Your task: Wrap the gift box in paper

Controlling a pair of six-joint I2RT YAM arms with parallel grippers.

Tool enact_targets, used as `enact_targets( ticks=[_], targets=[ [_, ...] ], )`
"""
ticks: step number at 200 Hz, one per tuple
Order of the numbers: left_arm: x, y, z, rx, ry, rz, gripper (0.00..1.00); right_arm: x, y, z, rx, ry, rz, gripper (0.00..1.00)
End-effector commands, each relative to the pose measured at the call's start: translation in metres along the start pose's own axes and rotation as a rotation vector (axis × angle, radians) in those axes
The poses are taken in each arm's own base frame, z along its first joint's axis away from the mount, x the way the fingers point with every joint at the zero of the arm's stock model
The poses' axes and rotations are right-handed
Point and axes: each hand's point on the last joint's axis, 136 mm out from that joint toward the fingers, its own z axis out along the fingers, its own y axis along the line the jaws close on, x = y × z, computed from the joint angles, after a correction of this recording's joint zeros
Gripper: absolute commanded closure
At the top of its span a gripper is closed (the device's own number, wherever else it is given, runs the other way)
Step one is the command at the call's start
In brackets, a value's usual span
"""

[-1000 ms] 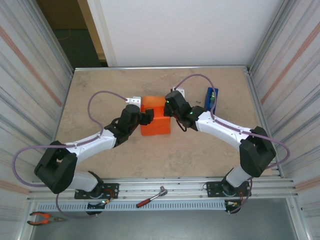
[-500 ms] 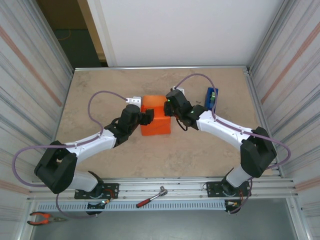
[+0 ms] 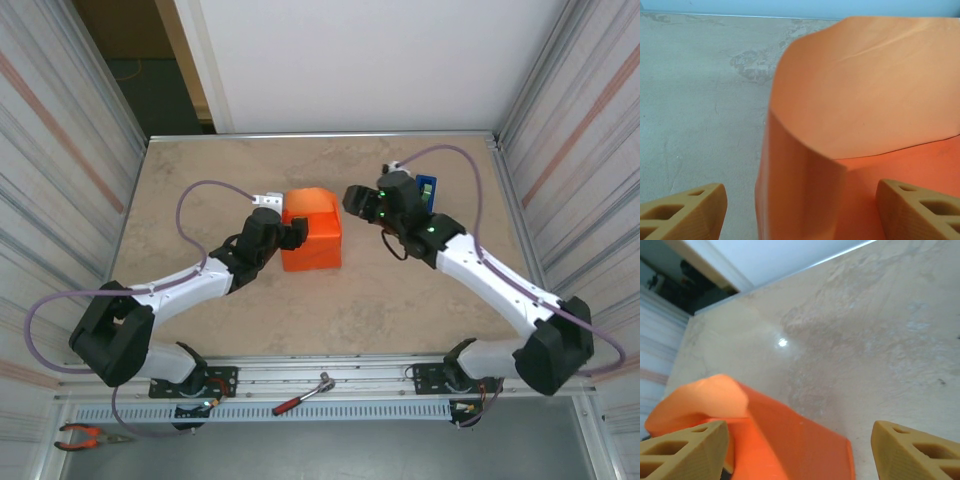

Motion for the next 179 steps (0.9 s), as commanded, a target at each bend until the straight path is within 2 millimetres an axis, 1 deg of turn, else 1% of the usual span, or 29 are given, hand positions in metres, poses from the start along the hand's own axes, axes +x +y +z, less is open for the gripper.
enact_targets(
  ticks=[1,7,11,22,38,45,88,138,155,179],
  targets=[
    [0.047,0.015,0.005,-0.063,0.164,0.075,0.22,0.012,-0.016,0.005,-0.017,0.072,0.127,0.39],
    [0.047,0.015,0.005,-0.065,0.165,0.076,0.22,0.012,-0.019,0.009,-0.033,0.084,0.145,0.51],
    [0.047,0.015,0.005,-0.065,0.165,0.077,0.22,0.013,-0.016,0.01,-0.065,0.101,0.155,0.57],
    [0.047,0.014,0.005,-0.065,0.166,0.079,0.22,0.016,-0.01,0.017,-0.126,0.136,0.18,0.68],
    [0.045,0.015,0.005,-0.066,0.163,0.08,0.22,0.017,-0.005,0.024,-0.142,0.159,0.184,0.93],
    [0.045,0.014,0.005,-0.066,0.164,0.082,0.22,0.019,-0.004,0.028,-0.145,0.168,0.185,1.0],
    [0.045,0.014,0.005,-0.066,0.167,0.083,0.22,0.03,0.003,0.053,-0.156,0.207,0.2,1.0],
    [0.046,0.015,0.006,-0.069,0.169,0.083,0.22,0.047,0.024,0.075,-0.18,0.262,0.164,1.0],
    [0.046,0.015,0.006,-0.07,0.169,0.082,0.22,0.052,0.03,0.078,-0.195,0.28,0.158,1.0],
    [0.046,0.015,0.005,-0.071,0.169,0.083,0.22,0.06,0.037,0.078,-0.208,0.299,0.145,1.0]
  ],
)
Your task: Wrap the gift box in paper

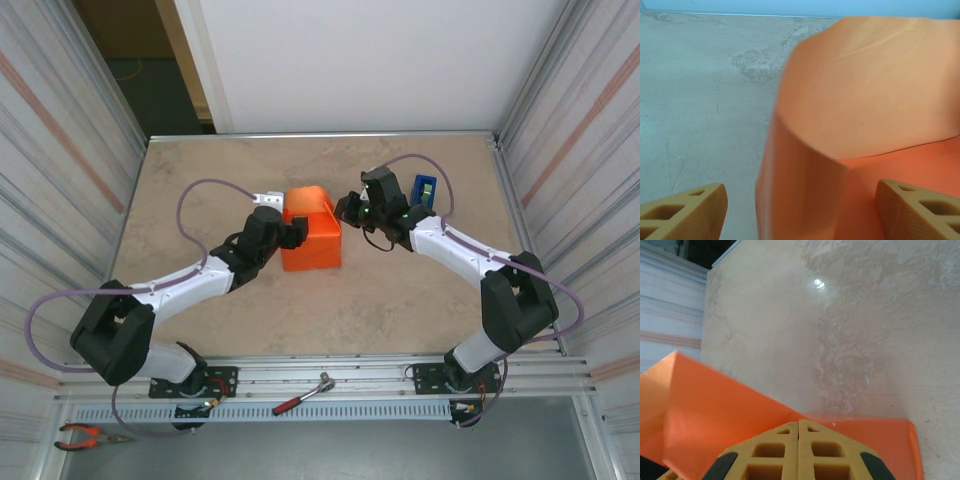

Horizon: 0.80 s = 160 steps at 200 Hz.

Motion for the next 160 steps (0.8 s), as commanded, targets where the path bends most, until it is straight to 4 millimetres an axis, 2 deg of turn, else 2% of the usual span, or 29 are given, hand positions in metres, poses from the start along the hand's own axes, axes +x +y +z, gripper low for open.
enact_targets(
  ticks=[1,74,128,160],
  targets=[
    [0.047,0.015,0.005,-0.06,0.161,0.079,0.22,0.001,0.019,0.003,-0.048,0.011,-0.012,1.0],
    [0.049,0.016,0.005,-0.064,0.164,0.075,0.22,0.023,0.02,0.004,-0.007,0.062,-0.091,1.0],
    [0.048,0.016,0.005,-0.066,0.164,0.071,0.22,0.043,0.02,0.007,0.119,0.09,-0.29,1.0],
    [0.05,0.016,0.004,-0.068,0.168,0.07,0.22,0.059,0.009,0.012,0.189,0.114,-0.368,1.0]
  ],
)
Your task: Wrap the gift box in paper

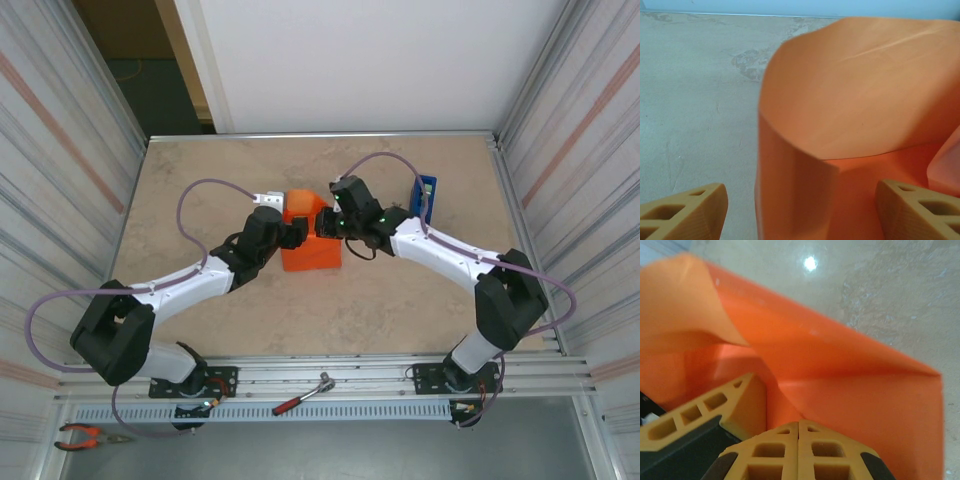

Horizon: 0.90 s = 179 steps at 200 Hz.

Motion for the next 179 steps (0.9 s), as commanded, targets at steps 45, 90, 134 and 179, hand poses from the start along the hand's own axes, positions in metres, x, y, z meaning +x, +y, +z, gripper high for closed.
enact_targets(
  ticks=[45,90,134,179],
  targets=[
    [0.049,0.017,0.002,-0.069,0.165,0.072,0.22,0.04,-0.032,0.011,0.145,0.074,-0.093,1.0],
    [0.05,0.017,0.002,-0.071,0.171,0.074,0.23,0.005,0.01,-0.031,-0.054,-0.011,-0.039,1.0],
    [0.051,0.018,0.003,-0.077,0.176,0.077,0.23,-0.043,0.0,-0.074,-0.111,-0.157,0.061,1.0],
    [0.05,0.018,0.003,-0.074,0.175,0.081,0.23,-0.058,-0.038,-0.065,-0.104,-0.195,0.186,1.0]
  ],
)
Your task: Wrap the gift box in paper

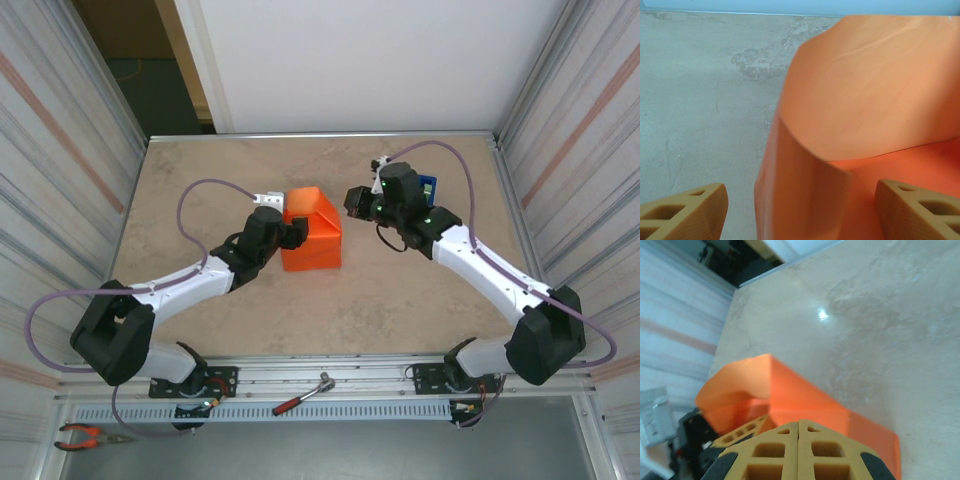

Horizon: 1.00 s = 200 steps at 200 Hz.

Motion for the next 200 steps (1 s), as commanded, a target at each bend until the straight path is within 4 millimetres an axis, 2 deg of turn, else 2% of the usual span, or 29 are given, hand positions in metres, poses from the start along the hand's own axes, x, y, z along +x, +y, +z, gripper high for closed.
enact_targets(
  ticks=[1,53,98,133,200],
  targets=[
    [0.049,0.018,0.003,-0.074,0.171,0.081,0.23,0.008,-0.011,0.012,-0.016,0.03,0.069,1.0],
    [0.047,0.018,0.003,-0.074,0.17,0.083,0.23,0.021,0.004,0.041,-0.084,0.058,0.049,1.0],
    [0.048,0.019,0.002,-0.076,0.171,0.083,0.23,0.046,0.008,0.063,-0.08,0.106,0.02,1.0],
    [0.049,0.018,0.002,-0.074,0.174,0.083,0.23,0.073,-0.006,0.071,-0.021,0.153,-0.028,1.0],
    [0.045,0.016,0.0,-0.066,0.164,0.069,0.23,0.118,-0.039,0.067,0.219,0.222,-0.242,1.0]
  ],
)
